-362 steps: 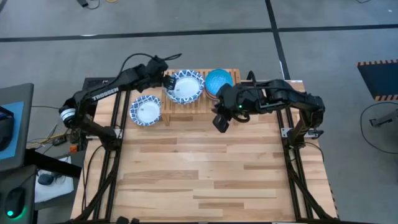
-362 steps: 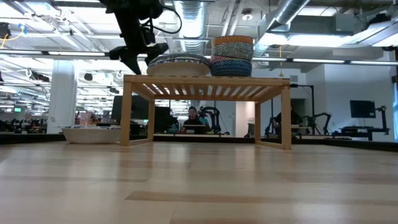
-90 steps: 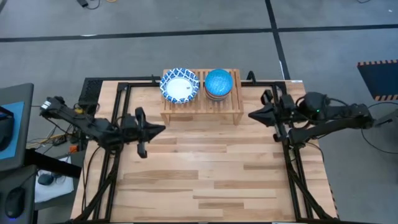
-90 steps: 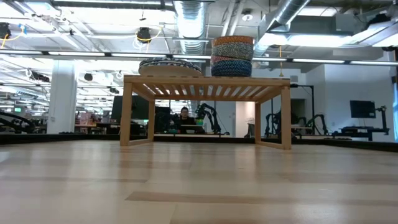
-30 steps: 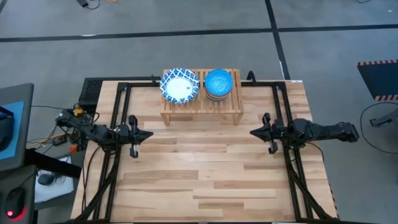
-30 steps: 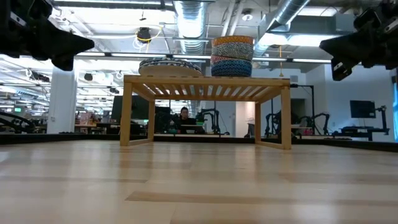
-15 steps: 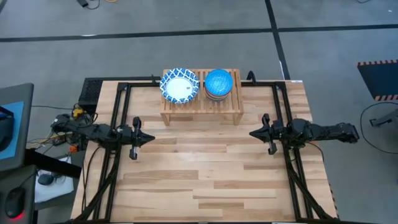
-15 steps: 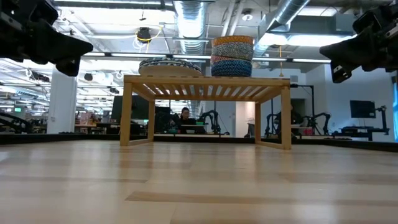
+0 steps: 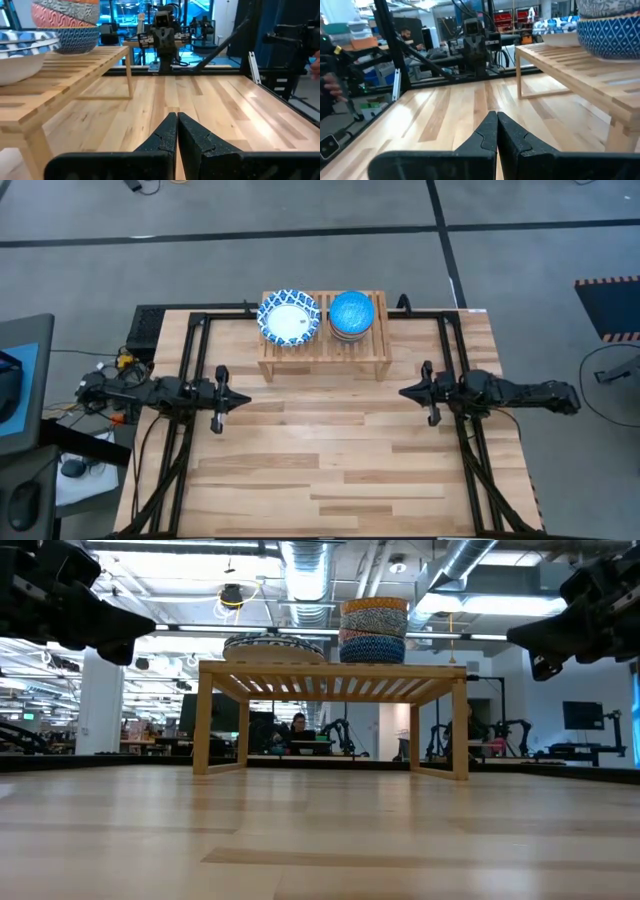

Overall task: Place and stack bowls onto a shelf
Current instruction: Return to Home Position

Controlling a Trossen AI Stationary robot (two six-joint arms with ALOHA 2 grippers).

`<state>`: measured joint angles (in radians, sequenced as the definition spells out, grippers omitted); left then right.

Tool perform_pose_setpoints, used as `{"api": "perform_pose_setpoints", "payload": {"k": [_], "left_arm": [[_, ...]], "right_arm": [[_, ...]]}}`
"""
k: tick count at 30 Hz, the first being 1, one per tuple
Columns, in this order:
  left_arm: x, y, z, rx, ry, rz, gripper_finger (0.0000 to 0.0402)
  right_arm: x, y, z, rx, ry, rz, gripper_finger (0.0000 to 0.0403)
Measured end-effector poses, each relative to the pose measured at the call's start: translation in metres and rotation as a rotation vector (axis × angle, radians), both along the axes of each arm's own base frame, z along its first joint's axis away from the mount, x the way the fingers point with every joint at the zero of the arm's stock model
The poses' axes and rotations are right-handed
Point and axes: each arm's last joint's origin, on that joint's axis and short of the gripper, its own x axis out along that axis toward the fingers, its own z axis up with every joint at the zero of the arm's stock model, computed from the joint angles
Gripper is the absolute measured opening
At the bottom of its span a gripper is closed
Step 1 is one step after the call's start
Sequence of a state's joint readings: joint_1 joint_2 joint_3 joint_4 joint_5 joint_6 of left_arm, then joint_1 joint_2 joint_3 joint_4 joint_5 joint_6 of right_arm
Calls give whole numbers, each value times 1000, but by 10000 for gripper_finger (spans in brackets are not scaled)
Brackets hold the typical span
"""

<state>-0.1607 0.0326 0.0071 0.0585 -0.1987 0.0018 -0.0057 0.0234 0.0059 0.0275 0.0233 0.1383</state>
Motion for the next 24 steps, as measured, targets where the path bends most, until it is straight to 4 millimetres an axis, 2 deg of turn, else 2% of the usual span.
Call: {"api": "perform_pose_setpoints", "payload": {"k": [7, 24], "left_arm": [[0, 1, 0, -77, -3, 8, 0], [0, 1, 0, -67, -4, 7, 0]], "right_arm": [[2, -1, -3, 18, 29, -5, 34], [2, -1, -3, 19, 34, -6, 42]]}}
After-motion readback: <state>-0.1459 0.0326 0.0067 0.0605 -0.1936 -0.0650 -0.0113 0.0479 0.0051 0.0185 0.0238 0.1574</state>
